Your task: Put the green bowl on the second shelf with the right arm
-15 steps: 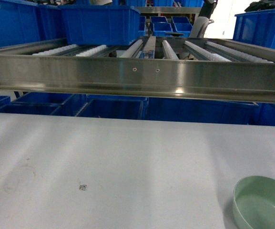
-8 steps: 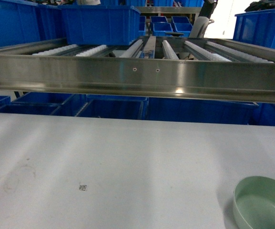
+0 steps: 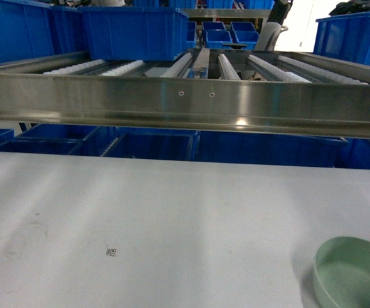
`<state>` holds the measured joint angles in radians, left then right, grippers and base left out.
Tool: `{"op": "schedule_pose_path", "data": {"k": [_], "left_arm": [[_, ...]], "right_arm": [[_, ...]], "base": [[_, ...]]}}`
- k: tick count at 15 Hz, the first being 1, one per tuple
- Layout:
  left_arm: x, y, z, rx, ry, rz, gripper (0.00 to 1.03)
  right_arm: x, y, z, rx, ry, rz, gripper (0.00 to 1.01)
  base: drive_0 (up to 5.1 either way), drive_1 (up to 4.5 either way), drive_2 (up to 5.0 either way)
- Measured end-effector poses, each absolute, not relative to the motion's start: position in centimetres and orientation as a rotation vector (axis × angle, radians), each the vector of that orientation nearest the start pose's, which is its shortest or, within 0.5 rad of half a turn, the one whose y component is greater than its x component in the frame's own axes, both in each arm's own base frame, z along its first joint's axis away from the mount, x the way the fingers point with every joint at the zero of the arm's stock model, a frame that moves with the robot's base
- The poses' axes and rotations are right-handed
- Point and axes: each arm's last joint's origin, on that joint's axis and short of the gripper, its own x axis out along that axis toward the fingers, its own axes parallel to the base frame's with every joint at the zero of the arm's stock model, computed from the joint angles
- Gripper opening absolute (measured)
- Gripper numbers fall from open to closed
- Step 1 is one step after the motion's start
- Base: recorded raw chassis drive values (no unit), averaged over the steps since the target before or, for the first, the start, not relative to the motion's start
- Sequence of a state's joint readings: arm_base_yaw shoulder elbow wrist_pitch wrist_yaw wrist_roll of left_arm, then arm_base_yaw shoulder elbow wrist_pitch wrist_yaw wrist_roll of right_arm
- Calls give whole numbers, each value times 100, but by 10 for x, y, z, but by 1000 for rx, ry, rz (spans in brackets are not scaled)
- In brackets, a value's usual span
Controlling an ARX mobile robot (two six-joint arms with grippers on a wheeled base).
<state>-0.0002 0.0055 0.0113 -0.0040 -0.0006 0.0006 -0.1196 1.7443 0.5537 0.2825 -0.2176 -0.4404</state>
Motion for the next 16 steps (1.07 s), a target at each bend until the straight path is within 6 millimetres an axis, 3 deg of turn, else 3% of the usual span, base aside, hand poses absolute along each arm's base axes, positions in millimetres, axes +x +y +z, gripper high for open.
{"op": "schedule_pose_path", "data": {"k": [7, 8, 16], "left_arm": [[97, 0, 167, 0, -2, 0, 98], [97, 0, 167, 0, -2, 0, 98], [97, 0, 167, 1, -2, 0, 98]], "right_arm": [[275, -29, 72, -245, 870, 291, 98], [275, -26, 71, -248, 873, 299, 93], [276, -15, 69, -272, 878, 320, 2]], "base": [[0, 0, 0], [0, 0, 0], [0, 0, 0]]}}
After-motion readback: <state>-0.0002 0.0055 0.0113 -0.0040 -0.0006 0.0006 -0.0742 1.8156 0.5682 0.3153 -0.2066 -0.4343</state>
